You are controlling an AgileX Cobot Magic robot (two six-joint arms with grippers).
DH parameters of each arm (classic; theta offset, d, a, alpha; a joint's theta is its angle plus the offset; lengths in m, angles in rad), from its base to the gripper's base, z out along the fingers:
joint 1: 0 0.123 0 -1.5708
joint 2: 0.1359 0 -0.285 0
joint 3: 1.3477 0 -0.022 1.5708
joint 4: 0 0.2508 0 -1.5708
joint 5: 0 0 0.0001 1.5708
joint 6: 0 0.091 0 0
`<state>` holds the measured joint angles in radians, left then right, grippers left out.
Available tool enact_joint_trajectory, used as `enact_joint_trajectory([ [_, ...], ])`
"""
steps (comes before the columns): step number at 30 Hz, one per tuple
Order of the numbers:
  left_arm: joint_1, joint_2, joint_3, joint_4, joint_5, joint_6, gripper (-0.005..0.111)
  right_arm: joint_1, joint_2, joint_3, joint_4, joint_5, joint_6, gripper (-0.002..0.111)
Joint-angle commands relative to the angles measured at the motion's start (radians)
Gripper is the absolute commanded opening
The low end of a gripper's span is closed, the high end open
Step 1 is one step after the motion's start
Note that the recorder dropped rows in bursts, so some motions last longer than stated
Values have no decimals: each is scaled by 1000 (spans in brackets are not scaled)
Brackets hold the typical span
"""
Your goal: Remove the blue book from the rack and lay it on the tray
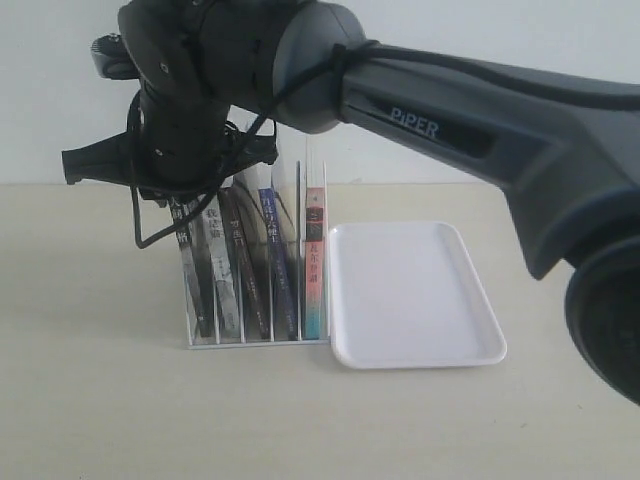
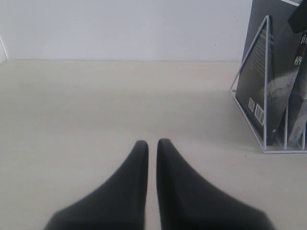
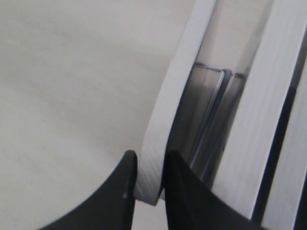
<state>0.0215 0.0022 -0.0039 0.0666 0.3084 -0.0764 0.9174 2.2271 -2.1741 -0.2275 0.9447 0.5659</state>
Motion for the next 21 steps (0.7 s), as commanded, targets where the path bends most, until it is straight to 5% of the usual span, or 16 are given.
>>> enact_joint_trajectory([
  [1, -8, -2, 4, 3, -2, 2, 6, -1, -5, -3, -14, -17, 4, 0],
  [21, -8, -2, 4, 3, -2, 2, 6, -1, -80, -122, -94, 76, 0, 0],
])
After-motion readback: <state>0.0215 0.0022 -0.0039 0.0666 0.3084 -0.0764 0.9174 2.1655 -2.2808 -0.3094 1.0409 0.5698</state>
